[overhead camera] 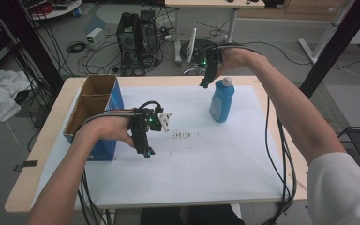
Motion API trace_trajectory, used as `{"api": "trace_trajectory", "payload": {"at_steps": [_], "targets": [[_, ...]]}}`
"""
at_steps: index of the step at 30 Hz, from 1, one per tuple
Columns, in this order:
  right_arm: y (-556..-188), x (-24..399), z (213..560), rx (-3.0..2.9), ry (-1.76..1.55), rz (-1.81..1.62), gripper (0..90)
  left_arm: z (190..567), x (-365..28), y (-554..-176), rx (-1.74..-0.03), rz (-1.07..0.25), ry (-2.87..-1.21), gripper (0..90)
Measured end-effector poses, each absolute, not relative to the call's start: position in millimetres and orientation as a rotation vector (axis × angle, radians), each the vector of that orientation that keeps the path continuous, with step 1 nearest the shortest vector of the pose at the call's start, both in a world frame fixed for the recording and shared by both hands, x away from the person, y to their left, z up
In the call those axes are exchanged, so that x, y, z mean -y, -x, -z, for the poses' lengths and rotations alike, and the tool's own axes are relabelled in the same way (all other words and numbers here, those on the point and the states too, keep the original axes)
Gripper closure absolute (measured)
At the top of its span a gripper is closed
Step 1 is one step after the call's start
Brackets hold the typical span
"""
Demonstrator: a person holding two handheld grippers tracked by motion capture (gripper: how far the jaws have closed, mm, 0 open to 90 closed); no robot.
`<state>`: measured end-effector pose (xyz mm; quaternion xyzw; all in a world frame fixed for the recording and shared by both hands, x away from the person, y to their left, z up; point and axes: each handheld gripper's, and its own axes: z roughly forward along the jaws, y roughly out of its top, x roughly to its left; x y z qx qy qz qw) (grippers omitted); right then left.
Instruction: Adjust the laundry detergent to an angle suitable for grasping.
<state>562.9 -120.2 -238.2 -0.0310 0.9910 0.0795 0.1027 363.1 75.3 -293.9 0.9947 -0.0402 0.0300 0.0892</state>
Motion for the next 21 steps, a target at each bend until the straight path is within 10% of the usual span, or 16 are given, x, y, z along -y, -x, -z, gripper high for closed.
{"api": "trace_trajectory", "payload": {"at_steps": [21], "targets": [[-556, 115, 239, -2.923, 0.058, -0.201, 13.6, 285, -79, -352, 0.082, -0.098, -2.948, 14.4]]}}
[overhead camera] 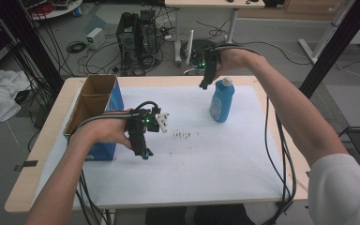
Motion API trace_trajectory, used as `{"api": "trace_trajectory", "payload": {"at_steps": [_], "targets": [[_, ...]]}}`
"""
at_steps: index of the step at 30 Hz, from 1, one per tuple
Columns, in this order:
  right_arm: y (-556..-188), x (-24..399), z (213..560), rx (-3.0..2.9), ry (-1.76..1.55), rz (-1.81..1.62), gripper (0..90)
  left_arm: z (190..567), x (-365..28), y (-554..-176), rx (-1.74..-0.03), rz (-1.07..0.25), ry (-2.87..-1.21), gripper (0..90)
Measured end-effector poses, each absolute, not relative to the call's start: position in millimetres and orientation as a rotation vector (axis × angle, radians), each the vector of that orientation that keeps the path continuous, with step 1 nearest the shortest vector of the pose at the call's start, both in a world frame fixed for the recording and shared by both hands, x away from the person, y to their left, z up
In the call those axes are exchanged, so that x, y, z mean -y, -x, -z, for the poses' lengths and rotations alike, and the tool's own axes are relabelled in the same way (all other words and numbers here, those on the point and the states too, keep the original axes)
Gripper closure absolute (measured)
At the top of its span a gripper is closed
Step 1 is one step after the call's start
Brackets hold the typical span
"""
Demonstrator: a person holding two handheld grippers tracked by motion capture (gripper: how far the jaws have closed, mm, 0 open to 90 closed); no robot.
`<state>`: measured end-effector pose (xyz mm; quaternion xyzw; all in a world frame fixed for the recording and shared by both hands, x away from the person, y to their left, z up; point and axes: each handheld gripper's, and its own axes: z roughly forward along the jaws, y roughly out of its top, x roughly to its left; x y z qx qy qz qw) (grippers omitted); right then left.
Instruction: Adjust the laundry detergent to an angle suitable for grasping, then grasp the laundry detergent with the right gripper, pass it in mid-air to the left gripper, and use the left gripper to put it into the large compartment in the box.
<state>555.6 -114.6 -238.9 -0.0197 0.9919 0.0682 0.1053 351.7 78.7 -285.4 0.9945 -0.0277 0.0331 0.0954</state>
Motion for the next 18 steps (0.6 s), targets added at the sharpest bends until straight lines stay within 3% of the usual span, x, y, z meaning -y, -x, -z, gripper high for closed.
{"api": "trace_trajectory", "payload": {"at_steps": [18], "targets": [[-550.5, 121.1, 233.6, -2.910, 0.015, -0.213, 13.6, 286.2, -74.4, -354.0, 0.111, -0.104, -2.947, 14.4]]}}
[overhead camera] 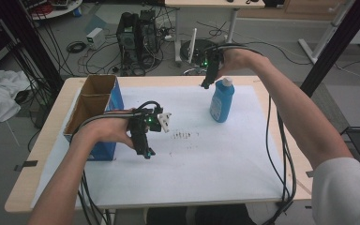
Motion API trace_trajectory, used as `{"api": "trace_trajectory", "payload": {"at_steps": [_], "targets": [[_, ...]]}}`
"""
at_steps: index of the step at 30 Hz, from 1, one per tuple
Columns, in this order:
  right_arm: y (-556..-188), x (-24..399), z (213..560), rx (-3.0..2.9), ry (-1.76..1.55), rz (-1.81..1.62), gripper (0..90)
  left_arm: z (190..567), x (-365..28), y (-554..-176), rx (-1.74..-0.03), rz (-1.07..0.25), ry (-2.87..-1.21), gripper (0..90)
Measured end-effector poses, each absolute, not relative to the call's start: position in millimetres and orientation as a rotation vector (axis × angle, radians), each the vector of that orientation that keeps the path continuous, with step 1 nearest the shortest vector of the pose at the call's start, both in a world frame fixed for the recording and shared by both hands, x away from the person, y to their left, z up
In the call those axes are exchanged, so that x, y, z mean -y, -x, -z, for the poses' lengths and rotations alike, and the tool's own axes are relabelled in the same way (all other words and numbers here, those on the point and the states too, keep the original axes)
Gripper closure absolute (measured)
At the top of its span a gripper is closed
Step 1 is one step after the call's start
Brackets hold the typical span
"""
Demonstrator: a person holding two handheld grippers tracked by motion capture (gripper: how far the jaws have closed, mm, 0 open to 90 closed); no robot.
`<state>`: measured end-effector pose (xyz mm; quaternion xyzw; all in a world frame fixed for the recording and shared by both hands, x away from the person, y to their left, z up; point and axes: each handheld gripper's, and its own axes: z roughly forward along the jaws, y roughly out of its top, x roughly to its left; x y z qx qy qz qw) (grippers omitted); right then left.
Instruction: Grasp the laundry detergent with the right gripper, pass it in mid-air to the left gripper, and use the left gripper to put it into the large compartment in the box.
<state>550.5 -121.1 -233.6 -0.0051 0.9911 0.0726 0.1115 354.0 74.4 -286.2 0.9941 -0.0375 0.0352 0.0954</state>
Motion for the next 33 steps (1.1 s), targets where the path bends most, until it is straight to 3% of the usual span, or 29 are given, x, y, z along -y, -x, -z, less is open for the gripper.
{"api": "trace_trajectory", "payload": {"at_steps": [12, 33], "targets": [[-542, 129, 223, -2.918, -0.098, -0.196, 13.5, 285, -74, -353, 0.104, -0.102, -2.912, 14.4], [-537, 174, 211, -2.835, -0.741, -0.172, 13.5, 289, -74, -347, 0.113, -0.097, -2.894, 14.4]]}}
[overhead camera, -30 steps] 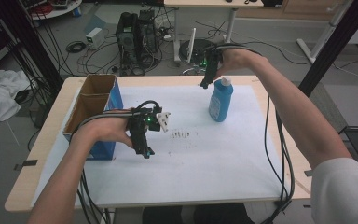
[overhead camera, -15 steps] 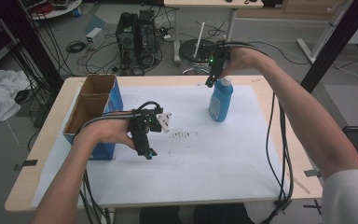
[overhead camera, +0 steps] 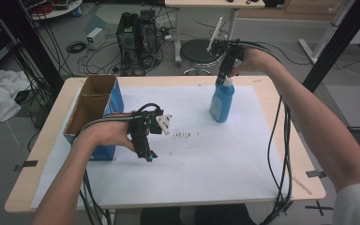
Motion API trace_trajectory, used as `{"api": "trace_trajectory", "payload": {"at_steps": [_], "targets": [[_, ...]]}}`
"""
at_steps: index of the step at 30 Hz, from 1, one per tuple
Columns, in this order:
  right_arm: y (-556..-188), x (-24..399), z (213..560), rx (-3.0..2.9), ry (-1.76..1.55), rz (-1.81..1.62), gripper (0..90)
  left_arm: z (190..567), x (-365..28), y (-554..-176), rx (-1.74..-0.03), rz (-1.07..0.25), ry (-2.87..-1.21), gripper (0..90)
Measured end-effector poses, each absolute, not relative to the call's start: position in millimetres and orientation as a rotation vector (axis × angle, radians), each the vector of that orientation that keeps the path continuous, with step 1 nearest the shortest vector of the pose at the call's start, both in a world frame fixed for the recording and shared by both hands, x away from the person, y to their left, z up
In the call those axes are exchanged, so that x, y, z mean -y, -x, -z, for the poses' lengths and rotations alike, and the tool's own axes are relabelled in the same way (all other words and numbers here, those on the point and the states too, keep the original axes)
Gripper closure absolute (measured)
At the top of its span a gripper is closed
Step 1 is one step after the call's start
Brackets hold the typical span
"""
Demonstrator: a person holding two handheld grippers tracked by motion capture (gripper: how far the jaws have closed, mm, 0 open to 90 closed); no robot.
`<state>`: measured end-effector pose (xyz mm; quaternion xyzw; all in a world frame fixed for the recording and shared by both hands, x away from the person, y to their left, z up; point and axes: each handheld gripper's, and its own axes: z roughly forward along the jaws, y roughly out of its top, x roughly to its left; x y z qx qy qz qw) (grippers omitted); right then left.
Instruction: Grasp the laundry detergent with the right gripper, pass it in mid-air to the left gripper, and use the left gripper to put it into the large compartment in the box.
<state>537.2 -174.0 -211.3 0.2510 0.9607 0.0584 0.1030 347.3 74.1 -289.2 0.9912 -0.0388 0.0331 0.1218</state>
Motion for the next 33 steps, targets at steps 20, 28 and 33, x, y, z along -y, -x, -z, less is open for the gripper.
{"api": "trace_trajectory", "payload": {"at_steps": [20, 28, 33], "targets": [[-532, 199, 220, -2.720, -1.175, -0.260, 13.5, 287, -74, -337, 0.121, -0.129, -2.891, 14.4], [-523, 204, 228, -2.679, -1.199, -0.359, 13.5, 287, -74, -335, 0.138, -0.112, -2.901, 14.4], [-517, 208, 240, -2.658, -1.209, -0.434, 13.5, 287, -73, -337, 0.146, -0.116, -2.901, 14.4]]}}
